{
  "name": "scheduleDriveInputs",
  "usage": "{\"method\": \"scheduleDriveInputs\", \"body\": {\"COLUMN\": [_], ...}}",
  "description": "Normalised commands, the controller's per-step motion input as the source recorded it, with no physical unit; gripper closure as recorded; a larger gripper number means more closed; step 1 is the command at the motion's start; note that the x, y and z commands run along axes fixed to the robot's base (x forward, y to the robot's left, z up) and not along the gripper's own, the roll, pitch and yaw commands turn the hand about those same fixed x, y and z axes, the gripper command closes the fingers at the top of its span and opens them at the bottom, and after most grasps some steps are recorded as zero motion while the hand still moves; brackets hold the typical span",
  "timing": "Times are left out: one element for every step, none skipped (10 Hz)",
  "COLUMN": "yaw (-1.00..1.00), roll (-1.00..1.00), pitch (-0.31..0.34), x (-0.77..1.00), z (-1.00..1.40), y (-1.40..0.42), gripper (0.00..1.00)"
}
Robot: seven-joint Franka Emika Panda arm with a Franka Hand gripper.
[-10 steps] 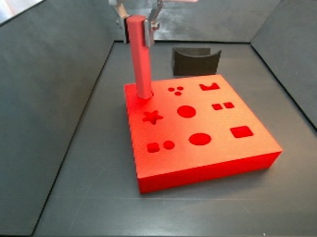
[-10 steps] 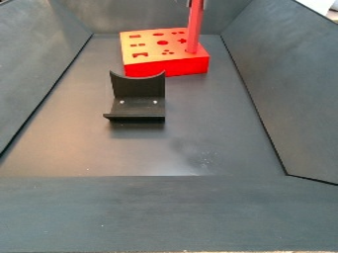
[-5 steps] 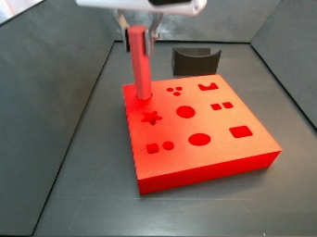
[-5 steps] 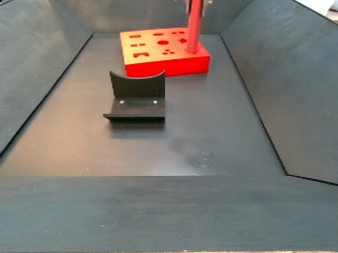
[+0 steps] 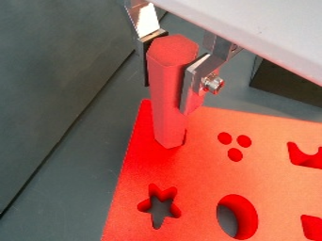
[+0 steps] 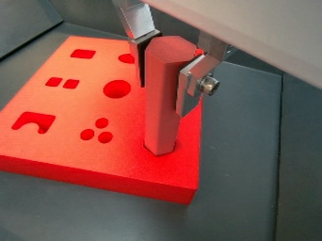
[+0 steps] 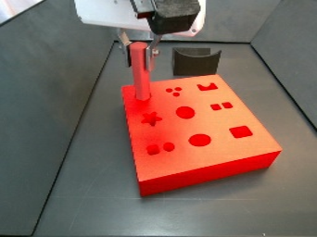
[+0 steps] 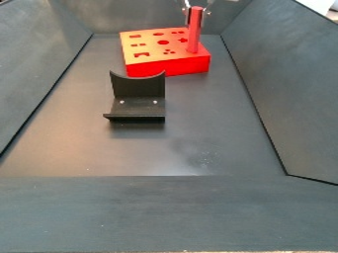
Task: Pick up the hexagon object. Move up. Place the hexagon object on the fixture. Regrasp the hexagon object. Move to above the board. Insert the hexagon object.
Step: Insert the hexagon object.
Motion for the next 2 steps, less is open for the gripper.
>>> {"method": "scheduleDriveInputs", "body": {"yaw": [0.0,0.0], "roll": [-0.04,0.0], "pitch": [-0.02,0.0], "x": [0.0,0.0], "z": [0.0,0.0], "y": [0.01,0.0], "gripper": [1.0,1.0]}}
